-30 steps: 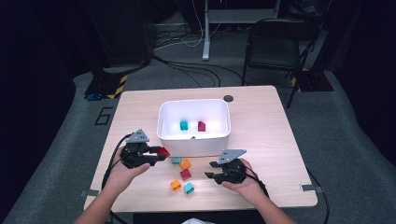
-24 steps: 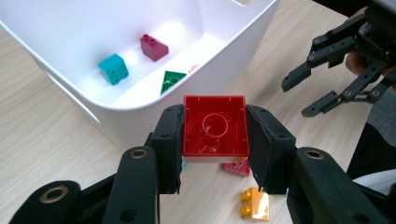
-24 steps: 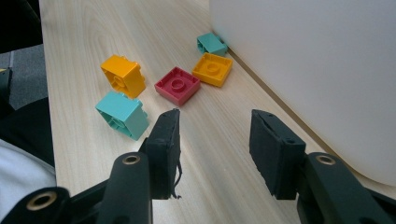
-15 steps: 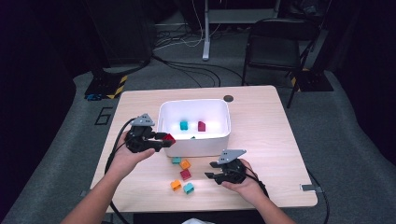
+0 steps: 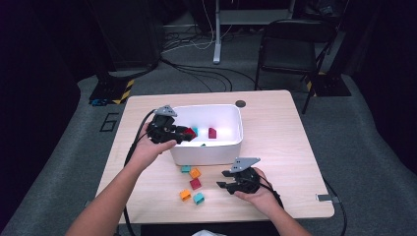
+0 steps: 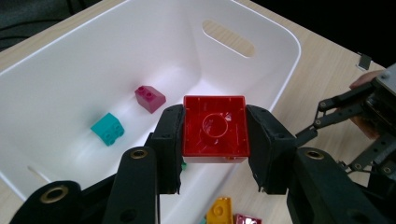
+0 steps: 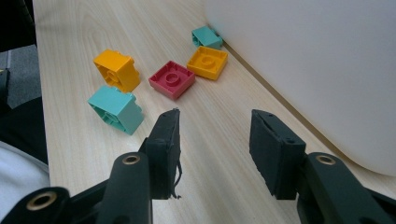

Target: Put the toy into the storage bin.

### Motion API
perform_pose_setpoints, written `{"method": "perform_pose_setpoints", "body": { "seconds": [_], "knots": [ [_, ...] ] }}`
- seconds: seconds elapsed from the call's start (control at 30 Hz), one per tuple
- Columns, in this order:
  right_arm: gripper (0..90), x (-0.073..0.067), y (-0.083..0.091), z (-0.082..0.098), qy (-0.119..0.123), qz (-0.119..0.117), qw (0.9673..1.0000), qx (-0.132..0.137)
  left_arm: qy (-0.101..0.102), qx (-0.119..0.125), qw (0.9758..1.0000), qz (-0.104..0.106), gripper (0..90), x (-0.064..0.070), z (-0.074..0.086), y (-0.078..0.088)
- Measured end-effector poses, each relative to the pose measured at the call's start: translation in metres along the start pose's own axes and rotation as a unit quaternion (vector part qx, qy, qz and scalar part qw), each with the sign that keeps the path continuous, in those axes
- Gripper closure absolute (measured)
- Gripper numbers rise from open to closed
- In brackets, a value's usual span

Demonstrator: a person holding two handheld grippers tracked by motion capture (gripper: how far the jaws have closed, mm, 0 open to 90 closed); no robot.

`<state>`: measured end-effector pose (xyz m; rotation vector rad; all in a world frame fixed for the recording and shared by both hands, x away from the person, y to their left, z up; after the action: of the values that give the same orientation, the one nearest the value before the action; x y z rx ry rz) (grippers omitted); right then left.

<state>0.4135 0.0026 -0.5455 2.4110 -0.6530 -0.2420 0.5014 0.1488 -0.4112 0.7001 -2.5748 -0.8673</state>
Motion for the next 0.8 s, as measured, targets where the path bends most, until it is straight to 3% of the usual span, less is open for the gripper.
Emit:
{"method": "perform_pose_setpoints", "body": {
  "seconds": [0.57,0.8],
  "knots": [
    [52.7,0.003,0.005,0.004,-0.008,0.009,0.9999,0.000,-0.017,0.000,0.9998,0.007,58.5,-0.015,-0.035,-0.045],
    [52.7,0.004,0.006,0.006,-0.008,0.009,0.9999,0.001,-0.010,0.010,0.9998,0.012,58.5,-0.024,-0.044,-0.063]
  ]
}}
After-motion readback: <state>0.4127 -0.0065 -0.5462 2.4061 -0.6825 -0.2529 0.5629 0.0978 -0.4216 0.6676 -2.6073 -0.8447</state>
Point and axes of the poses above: each handheld gripper's, and its own axes: y roughly backward along the jaws, z roughly out of its underside, x roughly to its right, the point moved 10 cm from there along -y, roughly forward along the jaws, and after that the axes turned 4 degrees about z, right-handed, at the moved point
